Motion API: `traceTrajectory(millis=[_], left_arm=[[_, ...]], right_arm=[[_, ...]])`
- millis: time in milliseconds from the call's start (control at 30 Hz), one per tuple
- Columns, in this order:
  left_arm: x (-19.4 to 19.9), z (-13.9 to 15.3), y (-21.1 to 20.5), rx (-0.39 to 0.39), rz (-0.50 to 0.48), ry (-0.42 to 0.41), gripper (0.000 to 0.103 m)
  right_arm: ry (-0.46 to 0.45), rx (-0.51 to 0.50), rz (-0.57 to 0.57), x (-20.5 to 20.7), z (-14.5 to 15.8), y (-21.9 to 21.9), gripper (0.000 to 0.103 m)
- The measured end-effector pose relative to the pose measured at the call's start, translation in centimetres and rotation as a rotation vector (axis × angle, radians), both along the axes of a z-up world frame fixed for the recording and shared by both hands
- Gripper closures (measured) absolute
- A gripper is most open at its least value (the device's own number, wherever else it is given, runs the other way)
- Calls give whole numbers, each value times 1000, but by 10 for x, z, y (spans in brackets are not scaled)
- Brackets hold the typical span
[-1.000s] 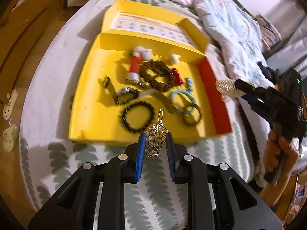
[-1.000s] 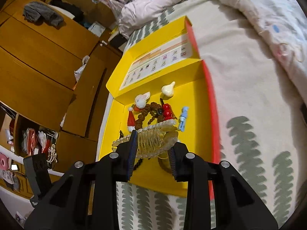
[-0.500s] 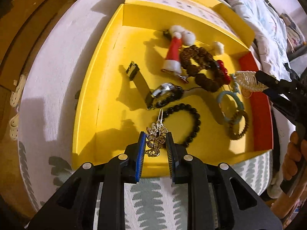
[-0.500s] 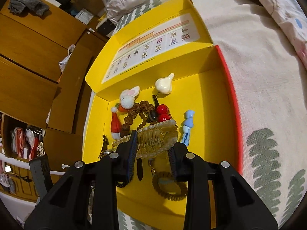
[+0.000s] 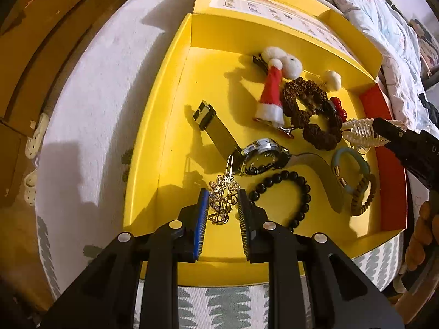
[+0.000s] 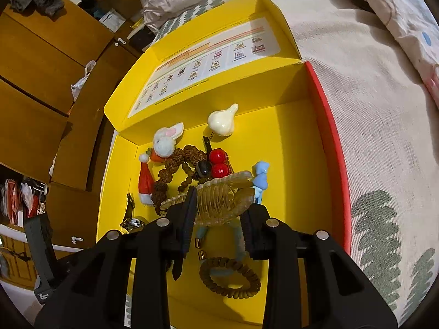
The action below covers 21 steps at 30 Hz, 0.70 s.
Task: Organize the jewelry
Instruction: 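Carry the brooch and pearl clip into the box and open both tools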
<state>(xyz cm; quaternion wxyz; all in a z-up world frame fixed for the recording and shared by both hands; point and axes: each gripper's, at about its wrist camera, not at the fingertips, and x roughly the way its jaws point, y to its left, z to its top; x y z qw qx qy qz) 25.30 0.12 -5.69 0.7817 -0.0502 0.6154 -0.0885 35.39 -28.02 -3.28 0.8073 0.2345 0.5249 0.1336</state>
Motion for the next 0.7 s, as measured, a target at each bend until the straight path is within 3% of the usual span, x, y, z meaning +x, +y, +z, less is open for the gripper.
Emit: traceTrajectory(millis=[333,367,467,700], left_arm=[[6,-10,-1,-1,-12,-1,78],[5,-8,0,-11,-14,-6,75],[3,0,4,-12,-6,-39,51],[-3,17,15,-59,9,-68,50]], right_arm=[[-3,12,-11,0,-3,-5,67],[-5,13,-10,0,-2,-5,67],[-28,7,-7,-2,5,-4,66],[-72,-14,-10,-9,22,-7,54]])
